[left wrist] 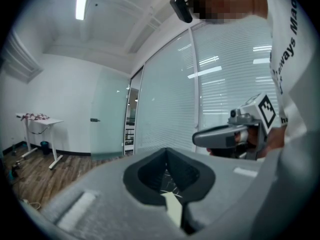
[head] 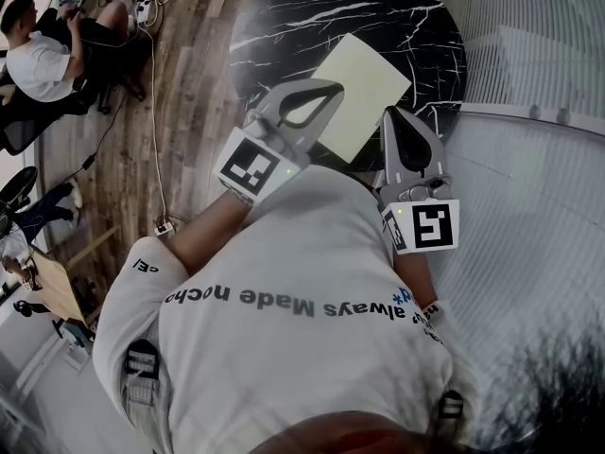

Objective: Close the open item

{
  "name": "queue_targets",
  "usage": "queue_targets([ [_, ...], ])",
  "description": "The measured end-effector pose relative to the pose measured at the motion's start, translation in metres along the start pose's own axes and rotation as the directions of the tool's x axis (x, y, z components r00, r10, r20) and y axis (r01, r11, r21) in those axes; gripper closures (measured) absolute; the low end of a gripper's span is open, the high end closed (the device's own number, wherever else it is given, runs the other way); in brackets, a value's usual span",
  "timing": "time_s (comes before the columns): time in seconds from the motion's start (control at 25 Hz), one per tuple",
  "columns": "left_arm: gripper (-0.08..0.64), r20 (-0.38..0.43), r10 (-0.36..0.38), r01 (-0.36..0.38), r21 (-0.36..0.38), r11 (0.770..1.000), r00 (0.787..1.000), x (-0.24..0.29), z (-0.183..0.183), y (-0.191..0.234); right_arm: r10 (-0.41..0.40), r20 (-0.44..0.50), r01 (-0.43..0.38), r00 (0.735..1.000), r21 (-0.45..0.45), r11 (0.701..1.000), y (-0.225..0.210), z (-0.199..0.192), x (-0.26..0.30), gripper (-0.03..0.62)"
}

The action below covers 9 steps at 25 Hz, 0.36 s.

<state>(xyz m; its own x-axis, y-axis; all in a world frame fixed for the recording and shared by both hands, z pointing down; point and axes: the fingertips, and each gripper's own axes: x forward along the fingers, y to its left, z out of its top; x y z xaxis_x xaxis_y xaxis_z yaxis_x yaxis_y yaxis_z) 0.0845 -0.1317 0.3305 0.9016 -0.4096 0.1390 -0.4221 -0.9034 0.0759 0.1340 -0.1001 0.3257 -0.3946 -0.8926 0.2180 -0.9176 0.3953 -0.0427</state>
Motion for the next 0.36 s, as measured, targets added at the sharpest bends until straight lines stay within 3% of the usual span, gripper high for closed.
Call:
queue_targets([
  [0.16, 0.555, -0.014, -0.008, 0.008, 0.017, 1.0, 1.0, -0.0009, -0.0045, -0.0018, 0.001, 0.001, -0.001, 1.0, 0.003, 1.0, 0.0005, -0.0009, -0.0004, 0.591],
  [0.36, 0.555, 0.01, 0.003, -0.003, -0.022, 1.0, 1.0, -0.0038, -0.0007, -0.0005, 0.001, 0.001, -0.001, 1.0, 0.004, 1.0, 0.0031, 0.0027, 0.0008, 0.591],
])
